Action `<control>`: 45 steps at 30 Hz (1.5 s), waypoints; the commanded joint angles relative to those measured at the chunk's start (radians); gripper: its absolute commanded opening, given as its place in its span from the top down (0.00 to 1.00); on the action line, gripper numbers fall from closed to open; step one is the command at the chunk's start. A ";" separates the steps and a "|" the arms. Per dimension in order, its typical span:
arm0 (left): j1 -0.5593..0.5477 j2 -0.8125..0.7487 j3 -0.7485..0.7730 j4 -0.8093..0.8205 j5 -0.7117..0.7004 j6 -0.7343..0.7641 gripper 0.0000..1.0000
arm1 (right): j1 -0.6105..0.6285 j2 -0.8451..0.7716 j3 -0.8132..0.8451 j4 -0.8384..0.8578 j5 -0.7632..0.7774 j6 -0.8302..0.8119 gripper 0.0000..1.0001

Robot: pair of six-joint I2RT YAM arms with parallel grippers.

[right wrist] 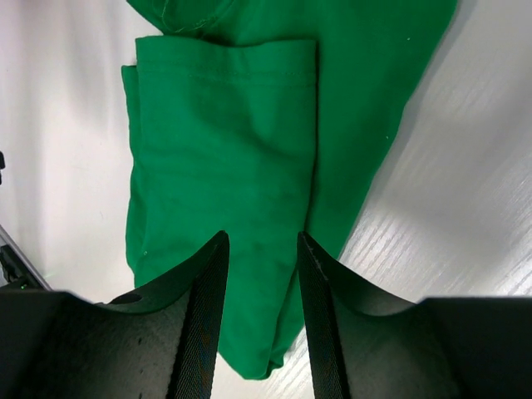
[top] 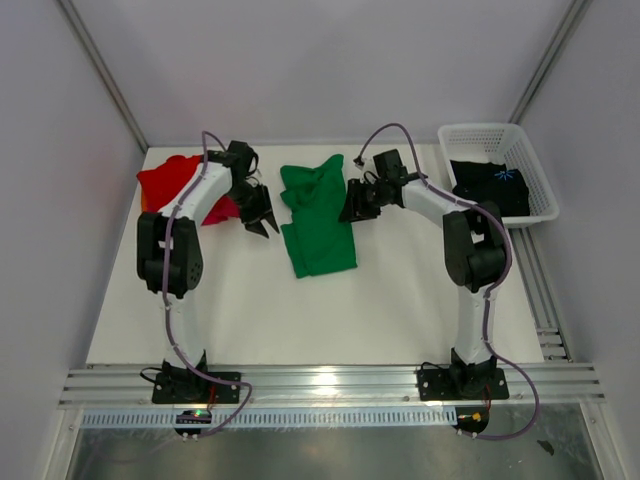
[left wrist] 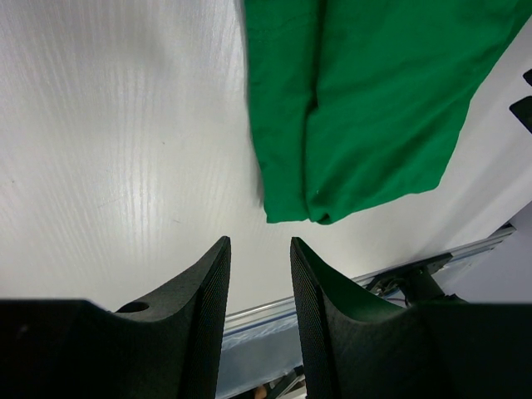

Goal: Fold and stack the t-shirts
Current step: Fold the folded rectangular tshirt in 1/3 of the way

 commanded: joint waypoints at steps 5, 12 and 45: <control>0.016 -0.067 0.003 0.004 0.007 0.000 0.63 | 0.000 0.033 0.029 0.069 0.013 -0.036 0.57; 0.022 -0.058 0.009 0.005 0.016 -0.001 0.63 | -0.001 0.050 0.032 0.069 0.008 -0.044 0.57; 0.051 -0.029 0.006 0.016 0.027 -0.009 0.63 | -0.020 0.127 0.048 0.080 -0.069 -0.039 0.74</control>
